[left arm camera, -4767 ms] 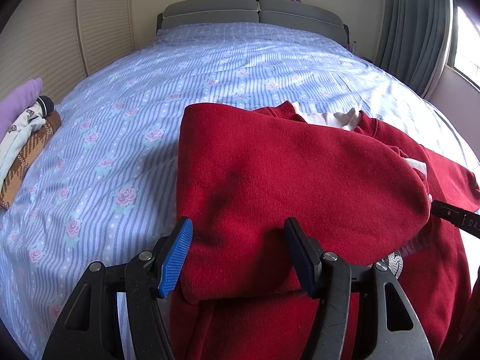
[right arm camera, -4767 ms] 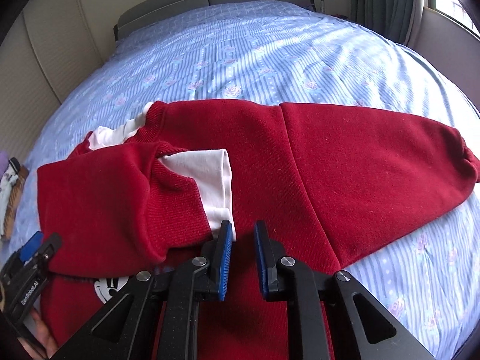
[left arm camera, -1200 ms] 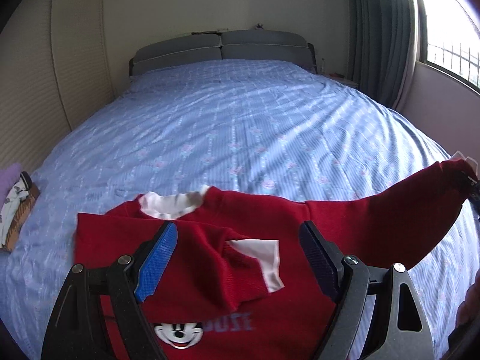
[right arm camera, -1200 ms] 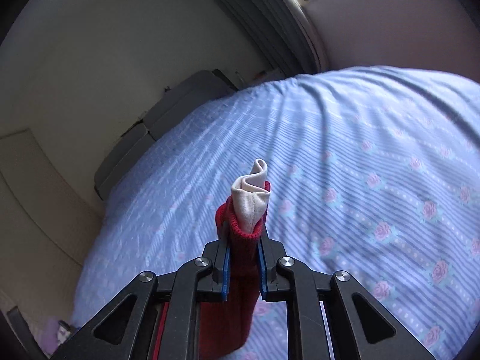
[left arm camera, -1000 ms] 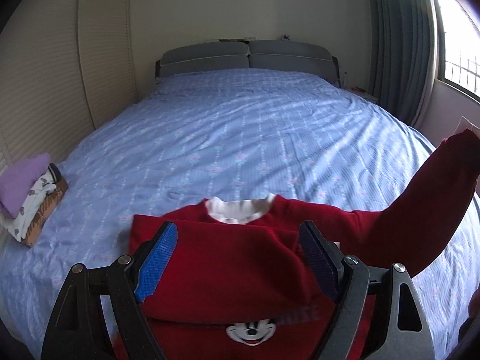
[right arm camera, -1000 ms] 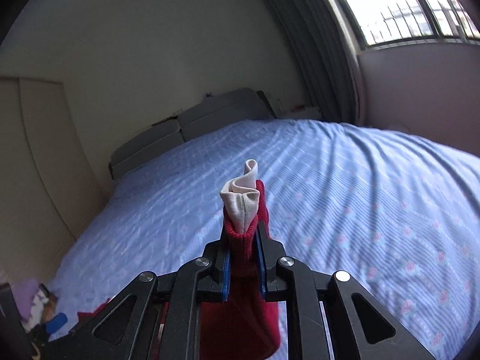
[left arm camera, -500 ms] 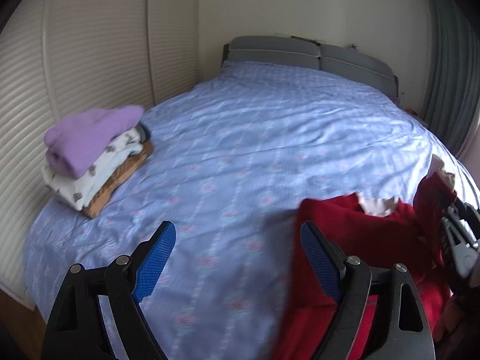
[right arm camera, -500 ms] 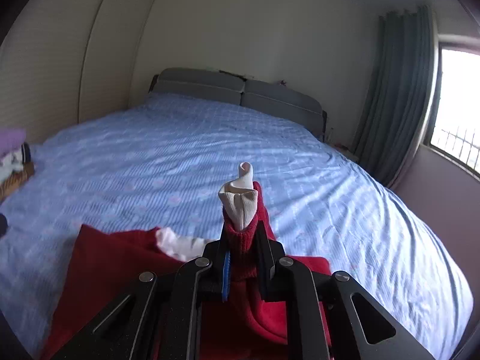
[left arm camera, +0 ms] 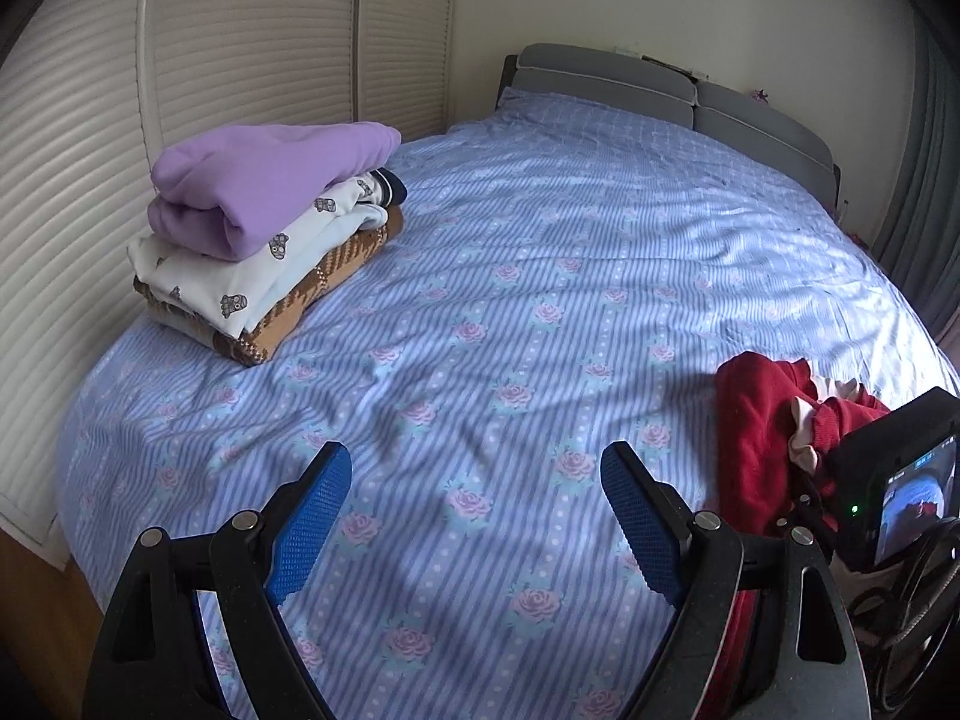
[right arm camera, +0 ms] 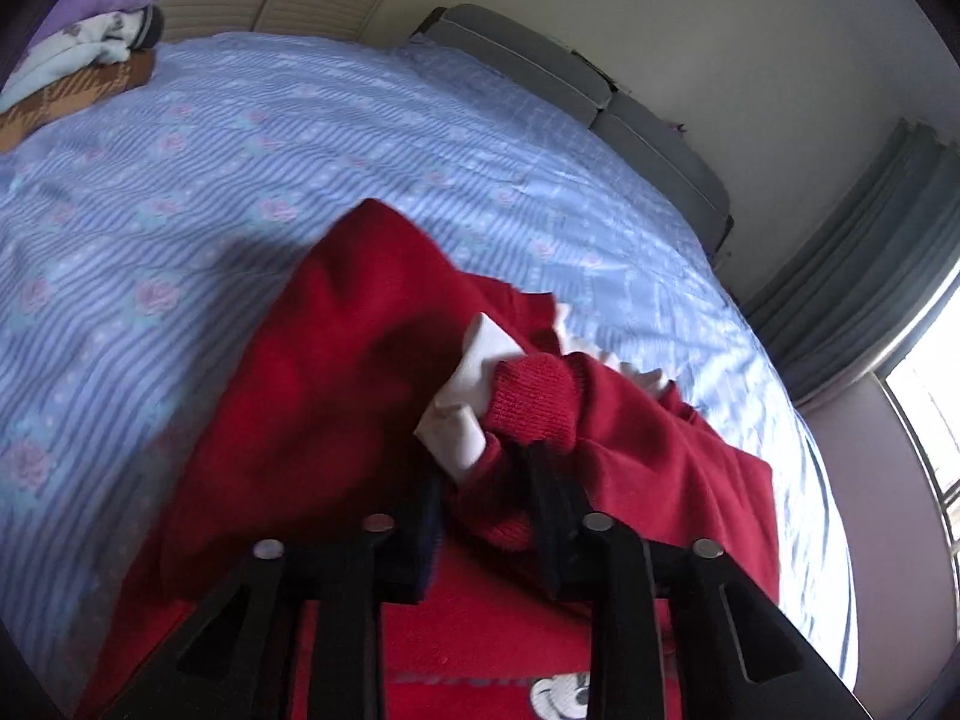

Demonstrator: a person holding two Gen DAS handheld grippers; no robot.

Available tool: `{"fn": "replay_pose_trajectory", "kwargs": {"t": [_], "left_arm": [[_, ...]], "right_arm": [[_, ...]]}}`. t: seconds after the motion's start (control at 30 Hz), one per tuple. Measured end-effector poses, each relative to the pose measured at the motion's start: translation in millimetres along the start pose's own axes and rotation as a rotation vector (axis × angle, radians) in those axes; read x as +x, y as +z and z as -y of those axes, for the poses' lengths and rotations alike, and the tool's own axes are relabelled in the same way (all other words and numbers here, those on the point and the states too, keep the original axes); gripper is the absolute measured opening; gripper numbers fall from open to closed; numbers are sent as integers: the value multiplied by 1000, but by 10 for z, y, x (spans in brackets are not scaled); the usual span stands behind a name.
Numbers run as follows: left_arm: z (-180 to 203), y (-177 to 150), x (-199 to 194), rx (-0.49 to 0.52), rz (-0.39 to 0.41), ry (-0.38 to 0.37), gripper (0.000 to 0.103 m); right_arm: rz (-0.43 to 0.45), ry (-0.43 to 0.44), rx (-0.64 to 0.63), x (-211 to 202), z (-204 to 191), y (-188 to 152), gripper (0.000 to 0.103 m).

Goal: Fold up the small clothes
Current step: 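Lift the sleeve with the right gripper and fold it across the body, then release the sleeve with the right gripper and press the fold flat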

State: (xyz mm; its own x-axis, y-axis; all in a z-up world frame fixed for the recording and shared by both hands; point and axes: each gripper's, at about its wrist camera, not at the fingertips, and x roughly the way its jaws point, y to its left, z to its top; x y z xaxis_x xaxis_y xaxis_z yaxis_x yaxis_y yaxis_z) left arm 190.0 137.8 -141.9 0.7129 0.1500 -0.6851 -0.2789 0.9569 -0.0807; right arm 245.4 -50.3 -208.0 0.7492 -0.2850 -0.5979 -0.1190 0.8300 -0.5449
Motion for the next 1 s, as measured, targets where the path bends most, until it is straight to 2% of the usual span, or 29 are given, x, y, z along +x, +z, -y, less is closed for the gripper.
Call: {"fn": "replay_pose_trajectory", "kwargs": {"t": [0.1, 0.17, 0.2, 0.23, 0.37, 0.43, 0.53, 0.6, 0.67, 0.73, 0.8, 1.0], "left_arm": [[53, -11, -28, 4, -2, -23, 85], [112, -11, -61, 20, 2, -30, 85], [150, -7, -86, 29, 6, -32, 85], [178, 1, -104, 34, 9, -33, 85], [338, 50, -208, 43, 25, -62, 85], [494, 77, -248, 56, 35, -104, 85], [741, 75, -255, 74, 37, -178, 84], [986, 61, -221, 103, 31, -235, 75], [1198, 48, -172, 129, 17, -272, 72], [1435, 26, -107, 157, 5, -300, 71], [1614, 6, -50, 184, -6, -322, 65], [2039, -41, 236, 274, -49, -354, 53]], "right_arm": [[6, 31, 7, -55, 10, -5, 35], [18, 80, 42, -124, 87, -18, 42], [29, 101, 60, -183, 144, -36, 52], [48, 123, 85, -259, 217, -60, 58], [107, 226, 205, -495, 486, -165, 58], [144, 249, 258, -625, 683, -290, 58], [157, 228, 320, -668, 979, -485, 58], [142, 213, 368, -609, 1214, -631, 58], [118, 179, 415, -549, 1488, -791, 58], [93, 131, 470, -468, 1761, -970, 58], [70, 109, 525, -376, 1978, -1113, 58], [-8, 86, 673, -96, 2468, -1521, 58]]}}
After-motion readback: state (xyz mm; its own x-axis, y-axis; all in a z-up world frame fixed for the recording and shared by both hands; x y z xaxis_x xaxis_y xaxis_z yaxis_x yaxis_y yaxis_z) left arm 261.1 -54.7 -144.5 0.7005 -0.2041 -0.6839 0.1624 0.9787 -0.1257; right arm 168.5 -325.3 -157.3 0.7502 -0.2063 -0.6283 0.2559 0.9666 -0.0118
